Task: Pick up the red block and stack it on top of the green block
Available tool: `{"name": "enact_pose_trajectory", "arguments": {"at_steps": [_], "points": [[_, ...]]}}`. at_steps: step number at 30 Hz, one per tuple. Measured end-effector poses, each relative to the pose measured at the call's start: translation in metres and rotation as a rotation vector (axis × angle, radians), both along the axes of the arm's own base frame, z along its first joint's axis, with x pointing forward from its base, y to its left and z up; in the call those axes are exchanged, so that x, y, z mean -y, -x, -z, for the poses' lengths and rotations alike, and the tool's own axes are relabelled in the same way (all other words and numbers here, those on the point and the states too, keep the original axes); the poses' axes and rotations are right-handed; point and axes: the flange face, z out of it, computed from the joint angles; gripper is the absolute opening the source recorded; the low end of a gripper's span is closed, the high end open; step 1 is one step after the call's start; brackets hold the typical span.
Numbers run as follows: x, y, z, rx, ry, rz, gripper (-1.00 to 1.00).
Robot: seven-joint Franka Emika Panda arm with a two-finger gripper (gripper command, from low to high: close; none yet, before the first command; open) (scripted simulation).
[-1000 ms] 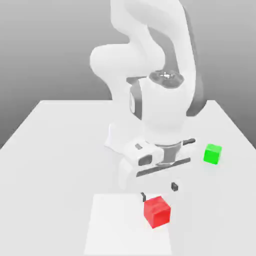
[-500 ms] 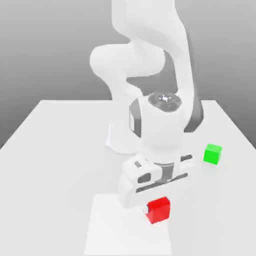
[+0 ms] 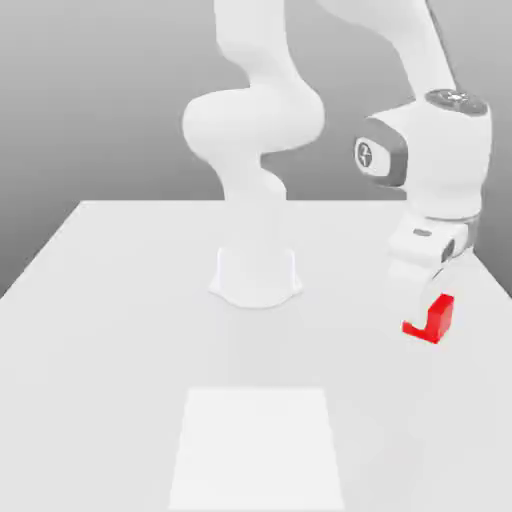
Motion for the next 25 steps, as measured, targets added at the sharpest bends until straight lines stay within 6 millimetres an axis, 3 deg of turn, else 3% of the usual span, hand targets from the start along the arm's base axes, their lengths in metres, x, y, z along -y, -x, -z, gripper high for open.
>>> {"name": "enact_pose_trajectory", "arguments": {"at_steps": [5,10,24,25], "points": [[-0.032,0.072,-0.003,0.012,0.015,-0.214,-1.0],[-0.044,0.138,0.001,0.036,0.049,-0.408,-1.0],[-0.043,0.144,0.064,0.055,0.075,-0.435,-1.0],[-0.043,0.145,0.068,0.047,0.063,-0.434,1.0]]}}
